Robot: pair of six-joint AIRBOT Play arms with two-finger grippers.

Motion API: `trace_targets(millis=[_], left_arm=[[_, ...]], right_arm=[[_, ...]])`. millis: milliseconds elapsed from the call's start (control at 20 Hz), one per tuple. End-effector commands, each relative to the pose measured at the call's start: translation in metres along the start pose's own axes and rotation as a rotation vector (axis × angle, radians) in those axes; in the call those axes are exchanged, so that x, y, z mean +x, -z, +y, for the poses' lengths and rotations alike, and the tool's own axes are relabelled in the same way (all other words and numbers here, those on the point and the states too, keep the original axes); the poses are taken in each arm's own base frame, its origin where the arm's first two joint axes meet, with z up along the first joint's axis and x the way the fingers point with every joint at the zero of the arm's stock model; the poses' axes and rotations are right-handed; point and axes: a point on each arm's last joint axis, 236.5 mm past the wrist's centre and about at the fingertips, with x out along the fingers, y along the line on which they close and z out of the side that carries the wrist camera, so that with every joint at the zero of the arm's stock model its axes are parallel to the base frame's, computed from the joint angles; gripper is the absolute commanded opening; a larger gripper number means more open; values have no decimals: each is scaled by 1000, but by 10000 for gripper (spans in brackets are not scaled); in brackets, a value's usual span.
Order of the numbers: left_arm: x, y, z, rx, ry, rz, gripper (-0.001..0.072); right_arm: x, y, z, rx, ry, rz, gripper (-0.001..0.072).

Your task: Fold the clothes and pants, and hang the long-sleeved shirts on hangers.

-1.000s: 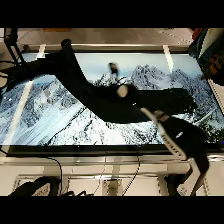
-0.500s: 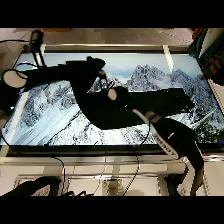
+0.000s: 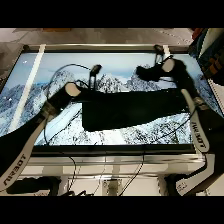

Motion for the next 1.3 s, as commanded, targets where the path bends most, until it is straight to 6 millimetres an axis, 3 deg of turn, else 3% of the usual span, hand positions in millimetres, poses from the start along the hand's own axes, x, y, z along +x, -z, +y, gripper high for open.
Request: trace_targets(millis=[0, 100, 200, 300, 400, 500, 600, 700, 900, 950, 1050, 1250], left_arm=[[25, 35, -29, 35, 50, 110, 704], [4, 33, -6, 74, -12, 130, 703], [-30, 30, 44, 61, -148, 153, 703], [-72, 26, 107, 12, -296, 159, 690], [-108, 38, 161, -27, -387, 207, 690], [-127, 55, 201, -100, -404, 221, 688], [-126, 72, 224, -191, -358, 203, 682], [-110, 86, 238, -276, -284, 149, 682], [-78, 103, 266, -418, -222, 75, 681], [-69, 104, 266, -457, -194, 69, 681], [-53, 99, 259, -481, -125, 39, 611], [-32, 91, 238, -407, -61, 28, 570]], right_arm=[[-59, -17, -57, -4, 69, -16, 42], [-81, -17, -79, -28, 105, -4, 42], [-97, -7, -106, -109, 158, 51, 42], [-111, 14, -147, -162, 243, 162, 42], [-121, 27, -178, -99, 273, 203, 42], [-125, 39, -200, -41, 284, 234, 42], [-123, 52, -212, -5, 284, 265, 42], [-115, 66, -216, 10, 279, 298, 42], [-99, 80, -208, 31, 226, 324, 42], [-95, 80, -203, 41, 201, 317, 43], [-91, 72, -192, 57, 152, 282, 42], [-84, 53, -174, 77, 80, 201, 42]])
